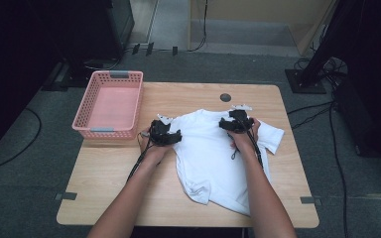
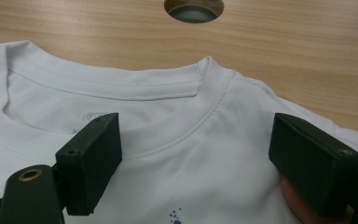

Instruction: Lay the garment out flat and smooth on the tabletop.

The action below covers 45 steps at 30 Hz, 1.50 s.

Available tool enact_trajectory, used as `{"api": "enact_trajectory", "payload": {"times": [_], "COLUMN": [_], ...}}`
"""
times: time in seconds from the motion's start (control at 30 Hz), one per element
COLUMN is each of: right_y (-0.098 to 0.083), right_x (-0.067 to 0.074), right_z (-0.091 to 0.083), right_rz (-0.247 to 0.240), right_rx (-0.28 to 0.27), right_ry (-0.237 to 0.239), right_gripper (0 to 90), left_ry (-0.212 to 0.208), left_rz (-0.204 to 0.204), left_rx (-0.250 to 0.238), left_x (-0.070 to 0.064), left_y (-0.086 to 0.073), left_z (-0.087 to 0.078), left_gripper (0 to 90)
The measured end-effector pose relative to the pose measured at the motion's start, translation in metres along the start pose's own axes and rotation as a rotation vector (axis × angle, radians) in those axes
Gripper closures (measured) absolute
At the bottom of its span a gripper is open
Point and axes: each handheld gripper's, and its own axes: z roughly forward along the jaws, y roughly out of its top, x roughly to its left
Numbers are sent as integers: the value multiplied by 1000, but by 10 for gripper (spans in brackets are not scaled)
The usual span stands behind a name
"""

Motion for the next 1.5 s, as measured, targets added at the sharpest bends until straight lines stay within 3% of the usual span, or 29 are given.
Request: {"api": "enact_trajectory", "payload": {"times": [0.17, 0.27, 0.53, 0.6, 0.7, 0.8, 0.93, 1.0, 1.17, 1.27, 1.5], "right_y": [14, 20, 25, 28, 36, 38, 28, 18, -10, -17, -10], "right_x": [-1, -4, -8, -10, -18, -30, -49, -59, -83, -86, -89], "right_z": [16, 23, 28, 23, 4, -16, -26, -25, -20, -20, -11], "right_rz": [0, -8, -37, -20, 2, -15, 9, -13, 10, -34, -30], "right_rx": [4, 10, 21, 13, -51, -88, -35, -1, 53, 13, 31], "right_ry": [-2, 21, 76, 122, 138, 101, 92, 69, 34, 45, 57], "right_gripper": [153, 142, 115, 114, 115, 115, 102, 100, 95, 95, 70], "left_ry": [30, 31, 34, 34, 32, 32, 30, 28, 25, 23, 22], "left_rz": [-28, -26, -34, -34, -33, -33, -32, -30, -27, -26, -24], "left_rx": [1, 9, 6, 7, 7, 6, 6, 7, 7, 7, 6], "left_x": [8, 13, 17, 17, 17, 17, 17, 17, 18, 18, 18], "left_y": [6, 12, 23, 23, 23, 23, 23, 22, 22, 22, 24], "left_z": [7, 14, 26, 26, 26, 26, 26, 26, 26, 26, 27], "left_gripper": [254, 215, 214, 215, 215, 215, 215, 215, 215, 214, 214]}}
